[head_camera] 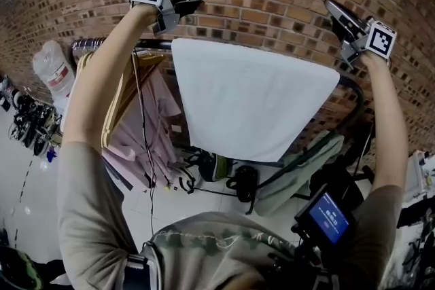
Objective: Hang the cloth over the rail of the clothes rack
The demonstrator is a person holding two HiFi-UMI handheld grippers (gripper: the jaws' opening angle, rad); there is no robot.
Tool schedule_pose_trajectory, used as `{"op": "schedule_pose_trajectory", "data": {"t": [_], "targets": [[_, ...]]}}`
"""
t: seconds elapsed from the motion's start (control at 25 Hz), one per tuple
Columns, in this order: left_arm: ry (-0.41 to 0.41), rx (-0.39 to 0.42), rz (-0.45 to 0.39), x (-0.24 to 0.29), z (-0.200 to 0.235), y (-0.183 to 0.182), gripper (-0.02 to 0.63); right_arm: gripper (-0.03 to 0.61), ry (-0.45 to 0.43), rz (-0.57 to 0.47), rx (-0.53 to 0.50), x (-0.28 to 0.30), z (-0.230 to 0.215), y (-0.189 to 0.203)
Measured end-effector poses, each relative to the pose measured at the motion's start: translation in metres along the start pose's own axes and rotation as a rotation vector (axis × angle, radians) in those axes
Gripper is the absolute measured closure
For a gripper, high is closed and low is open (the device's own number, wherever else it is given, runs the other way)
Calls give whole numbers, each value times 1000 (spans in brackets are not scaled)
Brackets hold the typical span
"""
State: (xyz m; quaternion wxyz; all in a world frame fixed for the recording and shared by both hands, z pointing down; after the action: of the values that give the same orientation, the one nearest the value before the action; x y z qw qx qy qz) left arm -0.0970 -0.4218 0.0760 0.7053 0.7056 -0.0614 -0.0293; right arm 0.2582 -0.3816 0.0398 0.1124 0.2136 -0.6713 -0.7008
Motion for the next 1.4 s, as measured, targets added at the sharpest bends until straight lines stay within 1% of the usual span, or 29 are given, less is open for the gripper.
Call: {"op": "schedule_pose_trajectory", "data": {"t": [0.04, 0.16, 0.32, 0.4, 0.44, 0.48, 0.56, 0.68, 0.84, 0.96, 1.08, 1.12, 1.16, 1.2, 1.28, 1.32, 1.36, 1.4], "targets": [[10, 0, -11, -2, -3, -1, 609, 571, -4, -7, -5, -2, 3, -4], [43, 33, -19, -8, -16, -6, 609, 572, -13, 1, -22, -9, 10, -10], [83, 37, -56, -13, -48, -16, 609, 572, -20, 12, 41, -28, 24, -15], [102, 53, -70, -17, -67, -20, 609, 571, -50, 18, 69, -37, 40, -16], [114, 74, -75, -20, -76, -21, 609, 572, -70, 19, 75, -40, 49, -16], [127, 96, -81, -24, -85, -21, 609, 572, -88, 20, 74, -43, 59, -14], [136, 98, -97, -34, -100, -18, 609, 571, -113, 28, 60, -47, 81, -10], [127, 96, -120, -53, -125, -15, 609, 571, -143, 50, 55, -58, 114, 2], [114, 170, -88, -75, -169, 1, 609, 571, -173, 59, 29, -78, 158, 17], [129, 217, -106, -89, -184, 27, 609, 572, -193, 64, 10, -90, 173, 43], [123, 187, -170, -104, -182, 50, 609, 572, -194, 94, 1, -102, 172, 80], [115, 182, -179, -108, -181, 59, 609, 571, -191, 96, 2, -105, 171, 92], [101, 184, -166, -109, -181, 70, 609, 571, -190, 95, 4, -108, 170, 104], [82, 192, -127, -108, -181, 84, 609, 571, -188, 96, 5, -110, 170, 117], [52, 209, -3, -99, -182, 117, 609, 571, -179, 111, -2, -115, 170, 142], [51, 212, 47, -94, -183, 134, 609, 571, -174, 121, -2, -117, 171, 155], [59, 206, 75, -88, -185, 149, 609, 571, -170, 128, 7, -119, 171, 167], [70, 194, 82, -84, -186, 162, 609, 571, -167, 132, 22, -121, 172, 180]]}}
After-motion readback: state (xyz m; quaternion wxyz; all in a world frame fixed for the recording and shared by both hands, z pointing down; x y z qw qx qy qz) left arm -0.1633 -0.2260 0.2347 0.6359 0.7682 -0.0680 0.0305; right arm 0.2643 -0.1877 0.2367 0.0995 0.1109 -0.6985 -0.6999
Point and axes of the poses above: the fingertips, and each gripper's own axes: x forward along the fingers, z to its left, y out of its underside, the point moved 5 cm from there along -x, backward along the fingers, and after that the axes turned 5 degrees about x, right-handed, at the moved point
